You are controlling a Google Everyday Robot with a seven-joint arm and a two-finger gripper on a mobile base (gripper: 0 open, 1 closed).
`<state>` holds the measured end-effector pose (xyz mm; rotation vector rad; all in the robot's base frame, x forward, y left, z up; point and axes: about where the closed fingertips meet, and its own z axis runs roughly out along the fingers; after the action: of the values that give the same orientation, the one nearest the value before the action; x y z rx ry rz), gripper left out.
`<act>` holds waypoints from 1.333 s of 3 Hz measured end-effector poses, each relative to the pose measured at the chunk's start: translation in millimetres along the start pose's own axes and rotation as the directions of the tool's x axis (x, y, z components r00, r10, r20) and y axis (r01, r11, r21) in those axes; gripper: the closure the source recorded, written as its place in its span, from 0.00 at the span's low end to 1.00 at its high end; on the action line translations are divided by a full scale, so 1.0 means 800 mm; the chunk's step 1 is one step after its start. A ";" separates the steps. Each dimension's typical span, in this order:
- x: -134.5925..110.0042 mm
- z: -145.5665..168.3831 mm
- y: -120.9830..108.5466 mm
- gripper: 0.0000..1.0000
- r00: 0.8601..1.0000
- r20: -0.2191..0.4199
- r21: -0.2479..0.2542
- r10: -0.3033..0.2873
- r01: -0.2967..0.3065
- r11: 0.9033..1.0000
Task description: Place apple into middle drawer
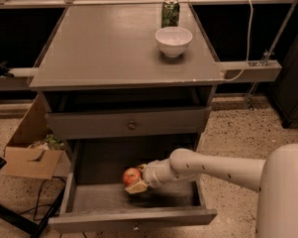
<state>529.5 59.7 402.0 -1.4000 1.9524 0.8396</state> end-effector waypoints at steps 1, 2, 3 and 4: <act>0.000 0.000 0.000 0.08 1.000 0.000 0.000 0.000 0.000 1.000; 0.000 0.000 0.000 0.00 1.000 0.000 0.000 0.000 0.000 1.000; 0.000 0.000 0.000 0.00 1.000 0.000 0.000 0.000 0.000 1.000; -0.013 -0.001 0.010 0.00 1.000 -0.015 -0.030 -0.013 0.013 0.999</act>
Offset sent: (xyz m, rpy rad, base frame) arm 0.0000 0.0000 0.0000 0.0000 0.0000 0.0000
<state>524.8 67.3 411.8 -1.4387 1.9478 0.8574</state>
